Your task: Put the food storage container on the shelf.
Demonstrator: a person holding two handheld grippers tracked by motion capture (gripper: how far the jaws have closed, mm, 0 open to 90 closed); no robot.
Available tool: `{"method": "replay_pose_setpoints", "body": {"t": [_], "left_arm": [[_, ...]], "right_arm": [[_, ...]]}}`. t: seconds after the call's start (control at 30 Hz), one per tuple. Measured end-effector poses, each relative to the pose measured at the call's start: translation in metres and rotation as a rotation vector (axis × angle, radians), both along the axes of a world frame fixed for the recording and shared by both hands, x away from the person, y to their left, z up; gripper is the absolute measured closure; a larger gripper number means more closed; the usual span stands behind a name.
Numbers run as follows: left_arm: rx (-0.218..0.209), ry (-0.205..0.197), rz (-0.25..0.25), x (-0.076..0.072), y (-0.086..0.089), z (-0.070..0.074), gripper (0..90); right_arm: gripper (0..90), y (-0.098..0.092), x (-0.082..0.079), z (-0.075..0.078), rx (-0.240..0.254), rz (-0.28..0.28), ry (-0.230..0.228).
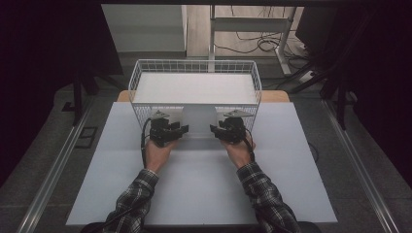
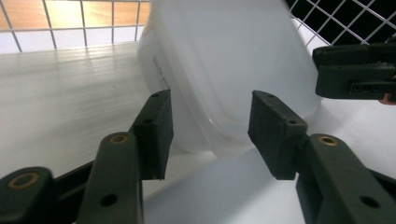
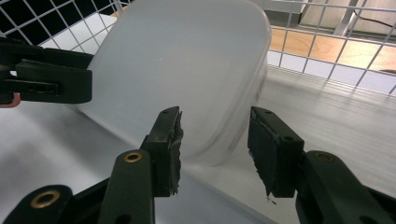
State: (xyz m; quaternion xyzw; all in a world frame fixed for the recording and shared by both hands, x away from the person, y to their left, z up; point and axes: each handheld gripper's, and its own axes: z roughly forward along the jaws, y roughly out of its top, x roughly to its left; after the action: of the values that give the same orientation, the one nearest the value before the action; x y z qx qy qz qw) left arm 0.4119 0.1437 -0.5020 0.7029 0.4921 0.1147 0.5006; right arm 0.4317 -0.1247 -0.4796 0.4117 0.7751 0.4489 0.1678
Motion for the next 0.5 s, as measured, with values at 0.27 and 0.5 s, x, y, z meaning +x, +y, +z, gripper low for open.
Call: {"method": "replay_pose_setpoints", "body": {"t": [0.27, 0.5], "left_arm": [[0.04, -0.032, 0.016, -0.003, 0.003, 0.005, 45.9], [0.045, -0.067, -0.035, -0.026, 0.006, 0.006, 30.9]], "right_arm": [[52.6, -0.003, -0.001, -0.004, -0.002, -0.018, -0.015], [75.3, -0.005, -0.012, -0.003, 0.024, 0.047, -0.028]]}}
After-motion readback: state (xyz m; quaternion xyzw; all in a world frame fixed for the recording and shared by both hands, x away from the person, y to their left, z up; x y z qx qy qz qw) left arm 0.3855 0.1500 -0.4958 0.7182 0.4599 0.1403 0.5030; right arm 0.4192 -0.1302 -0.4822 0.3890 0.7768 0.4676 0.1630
